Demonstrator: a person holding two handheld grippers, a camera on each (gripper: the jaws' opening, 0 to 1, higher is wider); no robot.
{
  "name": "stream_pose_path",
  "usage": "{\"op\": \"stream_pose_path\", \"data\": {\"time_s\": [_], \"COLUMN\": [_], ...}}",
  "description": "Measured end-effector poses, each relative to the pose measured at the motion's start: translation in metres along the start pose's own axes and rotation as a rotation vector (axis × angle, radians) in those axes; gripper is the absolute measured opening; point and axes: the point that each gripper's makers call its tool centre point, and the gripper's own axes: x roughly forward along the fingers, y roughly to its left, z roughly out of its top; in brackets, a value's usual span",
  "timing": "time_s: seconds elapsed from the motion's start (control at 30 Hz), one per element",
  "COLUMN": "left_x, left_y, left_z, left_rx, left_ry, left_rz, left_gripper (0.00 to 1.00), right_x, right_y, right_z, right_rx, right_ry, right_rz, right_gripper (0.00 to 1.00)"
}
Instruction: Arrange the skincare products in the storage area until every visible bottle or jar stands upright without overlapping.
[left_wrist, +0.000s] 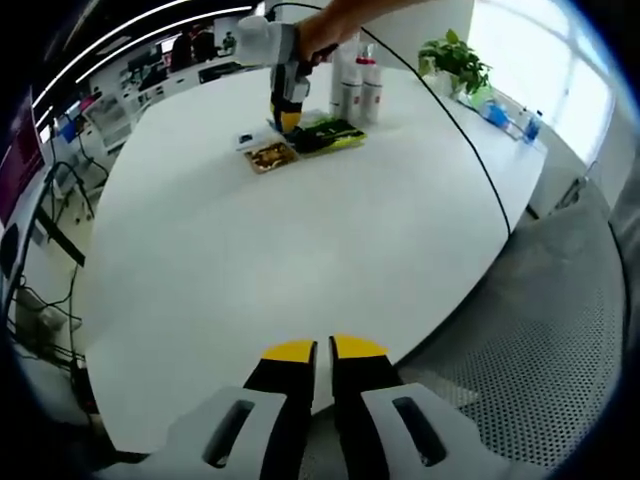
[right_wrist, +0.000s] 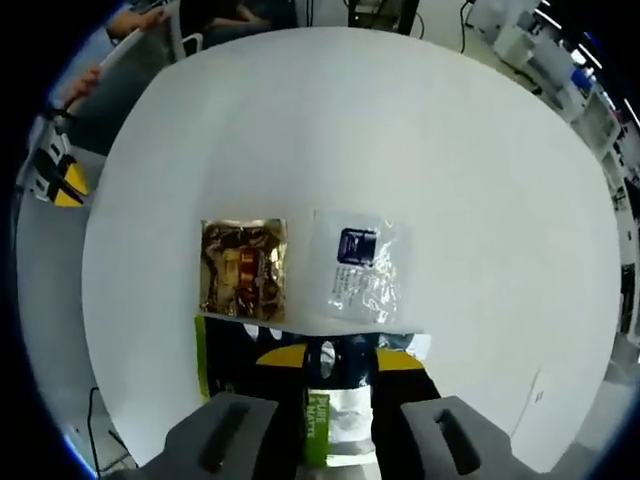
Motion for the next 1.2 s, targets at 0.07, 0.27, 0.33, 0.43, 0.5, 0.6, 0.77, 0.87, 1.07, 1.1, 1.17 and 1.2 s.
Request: {"op": "stream_pose_path", "data": {"time_s": [0.07,0.27,0.33,0.43,0.5,0.6,0.77,0.87,1.07,1.1,1.17,1.2], "left_x": [0.000,0.000,0.000,0.000,0.000,0.000,0.000,0.000,0.000,0.000,0.000,0.001], "left_y": [0.000,0.000,0.000,0.000,0.000,0.000,0.001,0.001,0.001,0.001,0.001,0.001], "left_z": [0.000,0.000,0.000,0.000,0.000,0.000,-0.001,0.000,-0.001,-0.001,-0.002,-0.002], "left_rx": [-0.001,0.001,0.000,0.001,0.002,0.002,0.003,0.002,0.003,0.003,0.002,0.002], "left_ry": [0.002,0.002,0.002,0.003,0.003,0.003,0.004,0.003,0.008,0.009,0.010,0.011], "left_rz": [0.000,0.002,0.002,0.002,0.002,0.002,0.003,0.004,0.004,0.004,0.006,0.006], "left_gripper": [0.00,0.00,0.00,0.00,0.00,0.00,0.00,0.00,0.00,0.00,0.00,0.00], "right_x": [-0.001,-0.001,-0.003,-0.009,-0.011,-0.011,-0.007,-0.008,-0.004,-0.003,-0.003,-0.002], "right_y": [0.003,0.003,0.003,-0.001,-0.003,-0.001,0.005,0.009,0.013,0.012,0.013,0.013], "right_z": [0.000,0.000,0.001,0.004,0.003,-0.002,-0.027,-0.028,-0.029,-0.029,-0.030,-0.030], "right_rx": [-0.042,-0.090,-0.077,-0.059,-0.048,-0.032,-0.035,-0.024,-0.046,-0.049,-0.049,-0.051], "right_ry": [0.012,0.025,0.022,0.003,-0.002,0.013,0.120,0.119,0.135,0.138,0.138,0.138], "right_rz": [0.008,0.000,0.005,-0.007,-0.004,0.010,0.042,0.048,0.057,0.052,0.044,0.036], "right_gripper": [0.21,0.22,0.27,0.27,0.28,0.38,0.48,0.49,0.53,0.53,0.53,0.53]}}
